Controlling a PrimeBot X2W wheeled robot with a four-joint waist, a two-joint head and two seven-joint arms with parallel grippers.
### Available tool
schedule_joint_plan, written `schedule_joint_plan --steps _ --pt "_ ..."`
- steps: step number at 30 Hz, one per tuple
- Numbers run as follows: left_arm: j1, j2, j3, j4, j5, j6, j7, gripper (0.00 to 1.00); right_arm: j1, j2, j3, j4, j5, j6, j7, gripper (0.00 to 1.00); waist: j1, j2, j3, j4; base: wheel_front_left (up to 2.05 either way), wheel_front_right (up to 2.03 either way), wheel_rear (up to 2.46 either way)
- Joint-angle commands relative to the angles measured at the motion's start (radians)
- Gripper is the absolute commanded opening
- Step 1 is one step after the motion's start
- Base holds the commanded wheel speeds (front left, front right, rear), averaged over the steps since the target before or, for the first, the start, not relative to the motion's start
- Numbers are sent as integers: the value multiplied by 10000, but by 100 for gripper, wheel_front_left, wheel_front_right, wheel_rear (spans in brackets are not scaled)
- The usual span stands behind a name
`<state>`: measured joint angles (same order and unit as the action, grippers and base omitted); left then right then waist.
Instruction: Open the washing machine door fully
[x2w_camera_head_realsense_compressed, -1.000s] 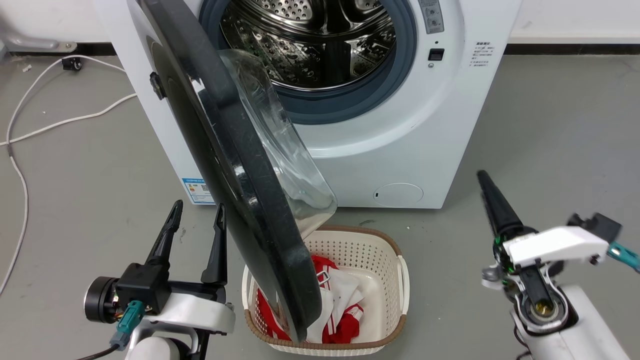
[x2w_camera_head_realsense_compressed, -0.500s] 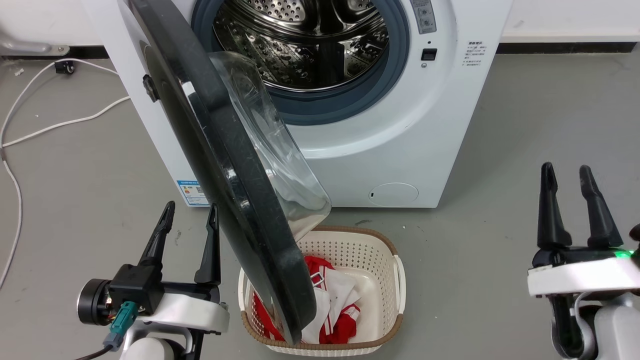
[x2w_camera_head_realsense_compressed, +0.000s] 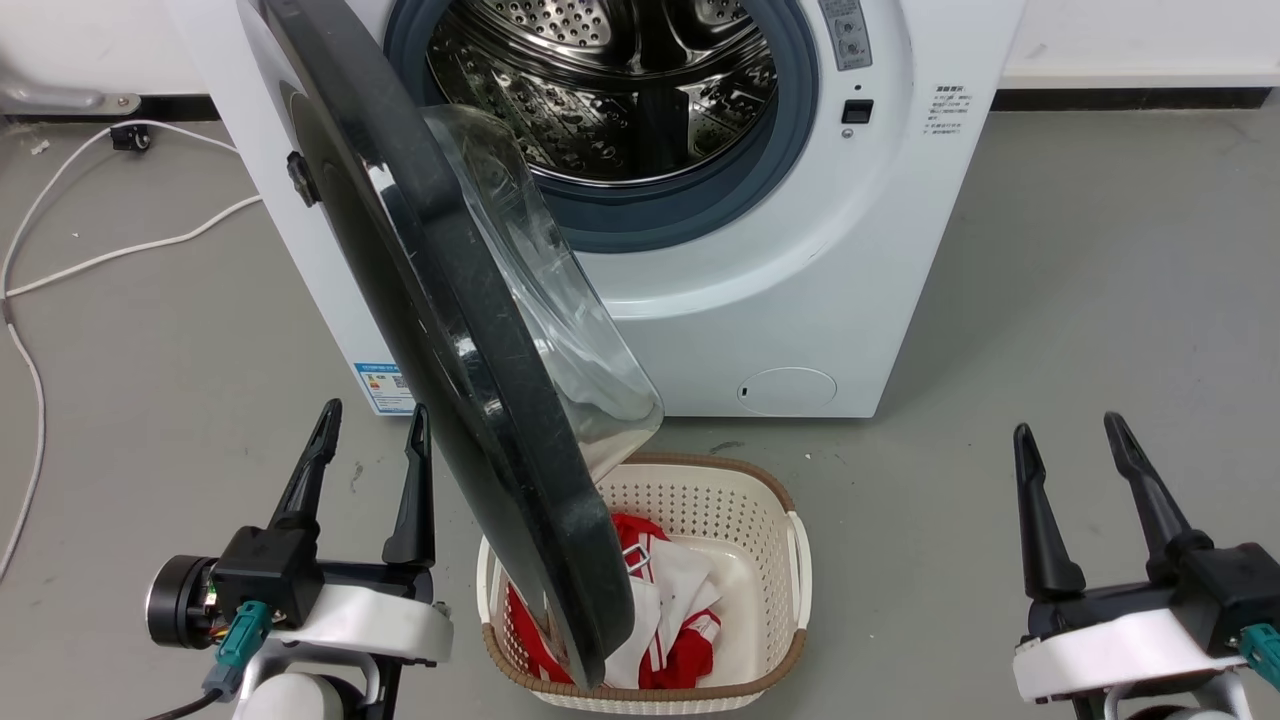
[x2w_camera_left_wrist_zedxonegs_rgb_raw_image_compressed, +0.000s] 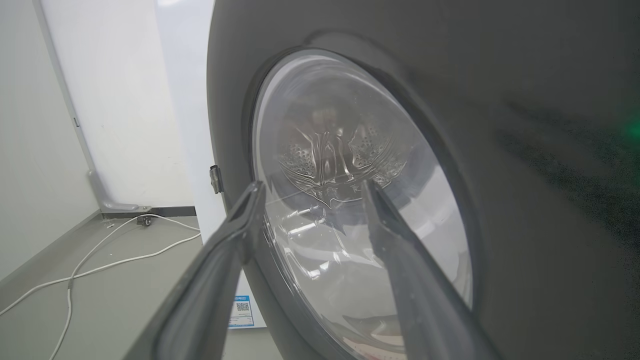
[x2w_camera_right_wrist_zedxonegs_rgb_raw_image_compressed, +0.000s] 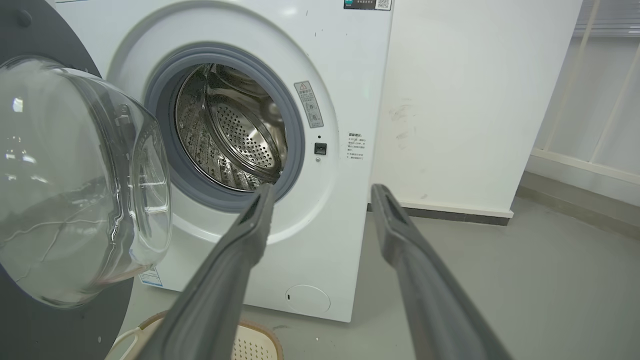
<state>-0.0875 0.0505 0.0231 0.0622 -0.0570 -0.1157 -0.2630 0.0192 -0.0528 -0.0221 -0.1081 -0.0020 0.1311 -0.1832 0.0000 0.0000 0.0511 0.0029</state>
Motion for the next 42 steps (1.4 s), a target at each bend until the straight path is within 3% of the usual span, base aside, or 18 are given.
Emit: schedule_joint_plan --steps 1,19,20,21,22,33,42 --pt "-22 -1 2 -22 31 -39 -27 100 208 38 -12 130 253 -7 -13 100 0 0 2 7 0 0 0" --pt "-20 -2 -49 18 36 -71 -27 100 -223 42 -134 731 802 -7 -295 100 0 0 86 27 0 0 0" --pt "-18 -3 -50 29 28 -71 -27 45 -228 42 -130 747 804 -7 -311 100 0 0 87 32 0 0 0" --pt "-13 -3 -50 38 22 -72 -27 16 -225 42 -120 765 815 -7 -326 100 0 0 86 35 0 0 0" --pt "-7 -3 -47 46 14 -74 -27 0 -210 42 -122 791 839 -7 -327 100 0 0 84 36 0 0 0" --pt "-246 -3 80 -986 -154 6 -27 0 -280 42 -171 981 1001 -7 -356 100 0 0 146 37 0 0 0" --pt "-871 -3 208 -3995 -79 113 -27 0 -394 42 -201 1126 1027 -7 -397 100 0 0 174 55 0 0 0"
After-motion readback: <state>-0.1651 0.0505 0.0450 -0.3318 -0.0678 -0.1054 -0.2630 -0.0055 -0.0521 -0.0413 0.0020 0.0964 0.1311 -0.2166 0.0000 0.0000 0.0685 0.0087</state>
